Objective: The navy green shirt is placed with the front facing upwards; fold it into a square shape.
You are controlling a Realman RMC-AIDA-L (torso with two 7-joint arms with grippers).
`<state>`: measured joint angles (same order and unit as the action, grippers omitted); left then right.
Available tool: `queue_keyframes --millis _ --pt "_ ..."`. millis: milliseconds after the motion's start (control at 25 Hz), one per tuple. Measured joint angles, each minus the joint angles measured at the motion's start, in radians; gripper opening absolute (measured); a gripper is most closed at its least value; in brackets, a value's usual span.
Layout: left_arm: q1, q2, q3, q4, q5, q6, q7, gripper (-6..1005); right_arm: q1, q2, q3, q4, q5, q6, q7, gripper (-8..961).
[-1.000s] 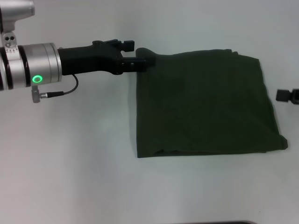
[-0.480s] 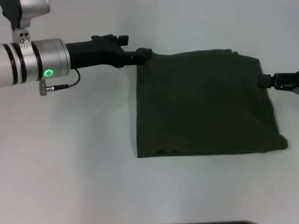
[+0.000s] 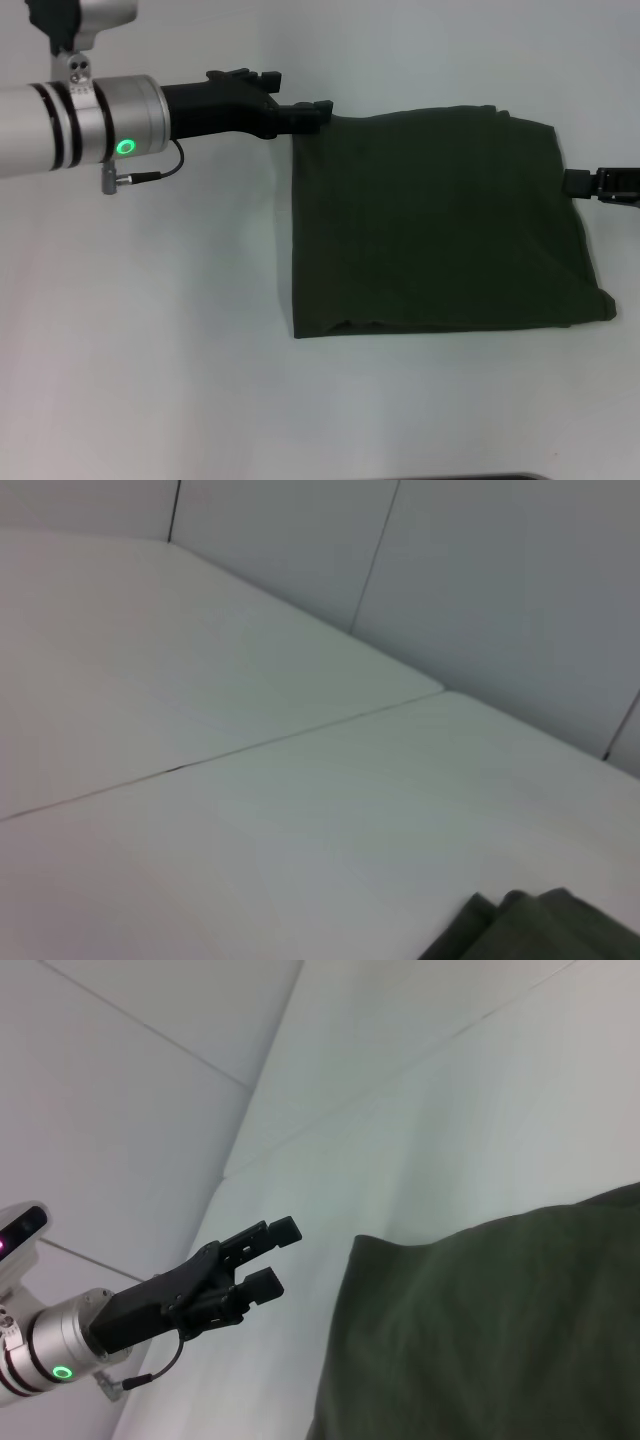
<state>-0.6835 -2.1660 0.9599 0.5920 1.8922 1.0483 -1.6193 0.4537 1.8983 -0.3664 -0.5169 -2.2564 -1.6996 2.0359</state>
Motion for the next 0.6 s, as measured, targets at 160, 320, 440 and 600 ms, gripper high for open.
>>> queue_keyframes --millis 160,320,440,600 --pt "-0.026 0.0 0.058 -0.018 -0.004 -0.082 -0.006 934 -0.006 -0.003 0.001 0.0 0.0 0.014 0.006 267" --pt "-0.05 0.0 0.079 -0.053 -0.004 -0.135 -0.01 934 -0.007 -0.002 0.001 0.0 0.0 0.016 0.01 268" --pt "-0.06 0.0 0.085 -0.077 -0.001 -0.163 -0.012 933 -0.007 0.002 0.001 0.0 0.0 0.016 0.012 268" --pt "-0.062 0.0 0.086 -0.088 0.003 -0.171 -0.015 933 -0.008 0.004 0.001 0.0 0.0 0.016 0.017 268"
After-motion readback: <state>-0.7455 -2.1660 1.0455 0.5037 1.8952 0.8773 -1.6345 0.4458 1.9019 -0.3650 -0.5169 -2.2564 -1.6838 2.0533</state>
